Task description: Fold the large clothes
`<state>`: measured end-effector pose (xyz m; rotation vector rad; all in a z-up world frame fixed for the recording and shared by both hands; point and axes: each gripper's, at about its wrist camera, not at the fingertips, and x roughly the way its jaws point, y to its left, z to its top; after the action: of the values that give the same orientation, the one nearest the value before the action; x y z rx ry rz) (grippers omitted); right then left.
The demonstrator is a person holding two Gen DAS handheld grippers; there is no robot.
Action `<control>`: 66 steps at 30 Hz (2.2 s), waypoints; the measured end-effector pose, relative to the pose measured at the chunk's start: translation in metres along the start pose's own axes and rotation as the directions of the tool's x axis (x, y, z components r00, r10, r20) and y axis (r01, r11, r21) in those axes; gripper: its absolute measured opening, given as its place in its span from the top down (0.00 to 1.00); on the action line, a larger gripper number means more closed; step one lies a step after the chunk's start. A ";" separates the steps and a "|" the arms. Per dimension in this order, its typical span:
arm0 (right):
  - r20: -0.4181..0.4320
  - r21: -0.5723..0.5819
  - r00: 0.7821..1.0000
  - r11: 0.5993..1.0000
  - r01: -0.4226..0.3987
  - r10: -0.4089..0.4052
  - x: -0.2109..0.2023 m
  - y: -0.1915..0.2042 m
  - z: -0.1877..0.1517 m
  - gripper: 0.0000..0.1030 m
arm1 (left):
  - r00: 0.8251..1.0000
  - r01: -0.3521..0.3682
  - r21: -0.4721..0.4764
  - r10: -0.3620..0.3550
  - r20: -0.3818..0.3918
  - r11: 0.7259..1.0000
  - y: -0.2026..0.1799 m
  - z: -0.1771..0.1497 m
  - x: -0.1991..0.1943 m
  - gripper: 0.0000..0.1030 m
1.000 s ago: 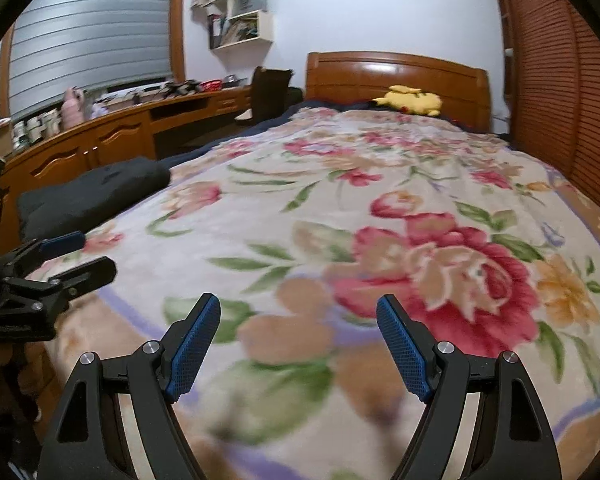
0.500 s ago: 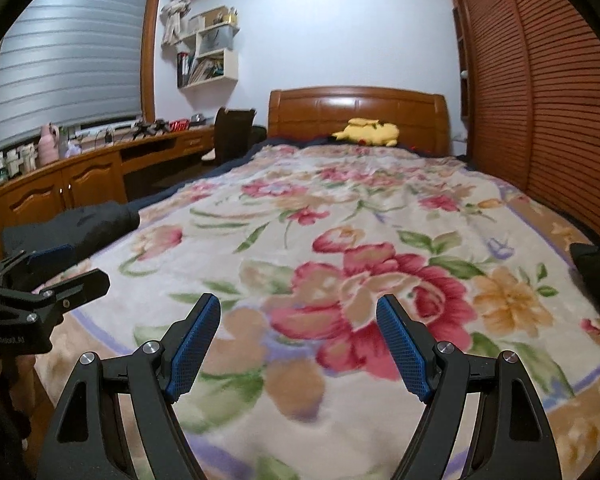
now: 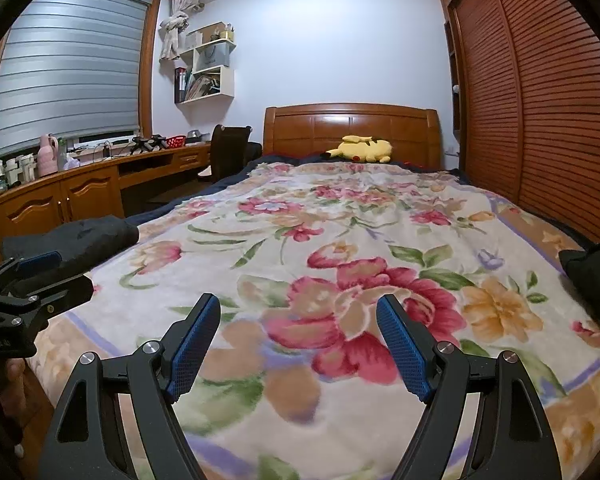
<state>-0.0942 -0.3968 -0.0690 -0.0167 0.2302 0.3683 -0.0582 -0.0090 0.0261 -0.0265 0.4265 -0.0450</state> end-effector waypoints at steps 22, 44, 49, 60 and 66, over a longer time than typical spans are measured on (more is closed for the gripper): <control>0.002 -0.009 1.000 1.000 -0.004 0.004 0.005 -0.007 -0.001 0.20 | 1.000 -0.001 0.003 0.001 -0.003 1.000 0.000 -0.001 0.001 0.00; 0.013 -0.014 1.000 1.000 -0.007 0.007 0.006 -0.014 -0.001 0.20 | 1.000 0.003 0.002 -0.003 -0.005 1.000 -0.002 -0.002 0.003 0.00; 0.013 -0.017 1.000 1.000 -0.008 0.008 0.006 -0.014 -0.002 0.20 | 1.000 0.004 0.002 -0.004 -0.005 1.000 -0.002 -0.002 0.003 0.00; 0.013 -0.021 1.000 1.000 -0.011 0.011 0.007 -0.016 -0.002 0.20 | 1.000 0.009 -0.001 -0.009 -0.009 1.000 -0.002 -0.004 0.005 0.00; 0.013 -0.023 1.000 1.000 -0.013 0.013 0.007 -0.017 -0.003 0.20 | 1.000 0.010 -0.003 -0.010 -0.010 1.000 -0.002 -0.004 0.005 0.00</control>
<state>-0.0824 -0.4104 -0.0736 -0.0353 0.2128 0.3837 -0.0556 -0.0115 0.0203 -0.0316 0.4369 -0.0546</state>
